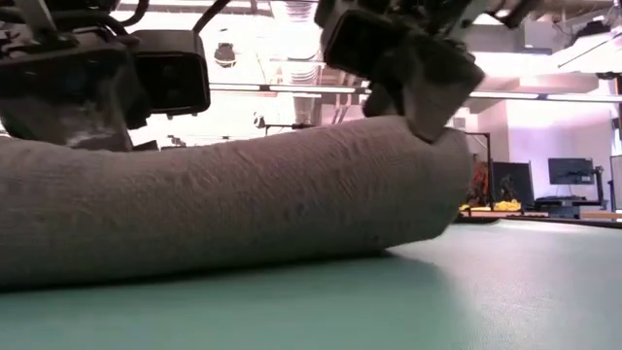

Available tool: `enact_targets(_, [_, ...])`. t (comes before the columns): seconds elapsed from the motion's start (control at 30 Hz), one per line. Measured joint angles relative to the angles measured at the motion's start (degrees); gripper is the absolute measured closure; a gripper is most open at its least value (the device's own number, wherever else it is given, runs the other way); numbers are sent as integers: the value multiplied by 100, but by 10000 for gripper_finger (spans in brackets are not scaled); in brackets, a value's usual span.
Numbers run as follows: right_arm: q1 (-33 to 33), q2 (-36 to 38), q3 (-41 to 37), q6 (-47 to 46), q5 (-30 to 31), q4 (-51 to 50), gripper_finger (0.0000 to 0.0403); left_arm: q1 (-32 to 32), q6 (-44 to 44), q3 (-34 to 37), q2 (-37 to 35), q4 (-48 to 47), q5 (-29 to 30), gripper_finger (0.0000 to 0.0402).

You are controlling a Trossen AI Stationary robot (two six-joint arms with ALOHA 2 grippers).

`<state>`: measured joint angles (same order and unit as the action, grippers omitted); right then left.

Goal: Roll towel into tight, uniform cylinder
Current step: Roll the gray towel

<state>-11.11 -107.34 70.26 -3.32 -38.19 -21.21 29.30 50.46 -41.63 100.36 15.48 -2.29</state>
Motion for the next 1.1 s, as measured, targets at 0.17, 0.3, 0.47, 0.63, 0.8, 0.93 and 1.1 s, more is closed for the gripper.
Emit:
enact_targets(0.17, [392,-139,7,-478,-108,126,366,53,24,-2,-2,-131,-82,292])
enact_targets(0.3, [664,-569,8,-840,-196,317,366,61,-5,0,-2,-186,-148,292])
enact_targets(0.47, [927,-1078,158,-886,-777,434,366,61,-24,2,-6,-285,-189,292])
enact_targets(0.63, [1042,-1026,337,-682,-1100,366,366,61,-26,-4,-11,-503,-194,292])
enact_targets(0.8, [1183,-924,576,-629,-1094,485,366,28,-151,0,-13,-563,-205,292])
enact_targets(0.93, [1268,-924,599,-624,-721,744,366,-5,-175,5,-9,-572,-233,292])
enact_targets(1.1, [1383,-1107,610,-608,75,1095,366,-14,-207,11,-4,-571,-236,292])
